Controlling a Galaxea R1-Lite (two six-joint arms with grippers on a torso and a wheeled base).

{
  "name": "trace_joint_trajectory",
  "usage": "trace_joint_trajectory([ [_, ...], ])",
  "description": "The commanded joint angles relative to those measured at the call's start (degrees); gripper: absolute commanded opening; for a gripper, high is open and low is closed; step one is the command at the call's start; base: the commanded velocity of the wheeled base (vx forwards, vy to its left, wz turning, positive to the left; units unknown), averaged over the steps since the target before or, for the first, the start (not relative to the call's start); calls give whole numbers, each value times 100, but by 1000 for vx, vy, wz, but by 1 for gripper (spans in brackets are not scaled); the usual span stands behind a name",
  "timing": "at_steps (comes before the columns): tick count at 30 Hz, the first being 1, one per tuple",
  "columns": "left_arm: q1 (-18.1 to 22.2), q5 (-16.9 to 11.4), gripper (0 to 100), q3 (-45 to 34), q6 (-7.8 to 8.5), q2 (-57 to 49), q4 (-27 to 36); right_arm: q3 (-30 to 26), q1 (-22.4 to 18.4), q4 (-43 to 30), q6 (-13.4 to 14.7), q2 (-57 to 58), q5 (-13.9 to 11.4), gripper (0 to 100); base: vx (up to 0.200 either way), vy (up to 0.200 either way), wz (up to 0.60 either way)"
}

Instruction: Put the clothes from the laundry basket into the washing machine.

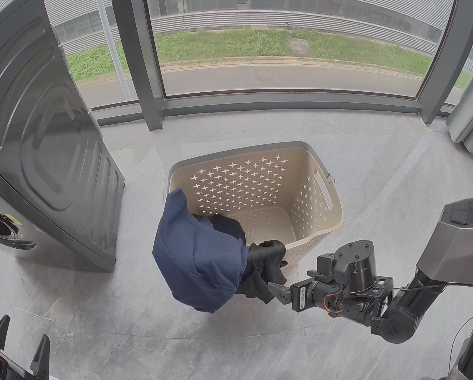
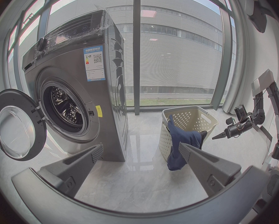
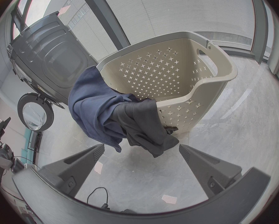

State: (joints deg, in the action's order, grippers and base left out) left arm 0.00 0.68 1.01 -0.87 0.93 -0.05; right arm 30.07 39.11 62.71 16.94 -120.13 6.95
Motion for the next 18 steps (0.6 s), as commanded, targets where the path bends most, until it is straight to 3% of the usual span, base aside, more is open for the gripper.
trace_joint_trajectory([
  [1,0,2,100,-101,-1,-49,-4,60,9,5,-7,-90,-1,100,0,0,0],
  [18,0,2,100,-101,-10,-49,-4,728,203,374,-165,-995,8,100,0,0,0],
])
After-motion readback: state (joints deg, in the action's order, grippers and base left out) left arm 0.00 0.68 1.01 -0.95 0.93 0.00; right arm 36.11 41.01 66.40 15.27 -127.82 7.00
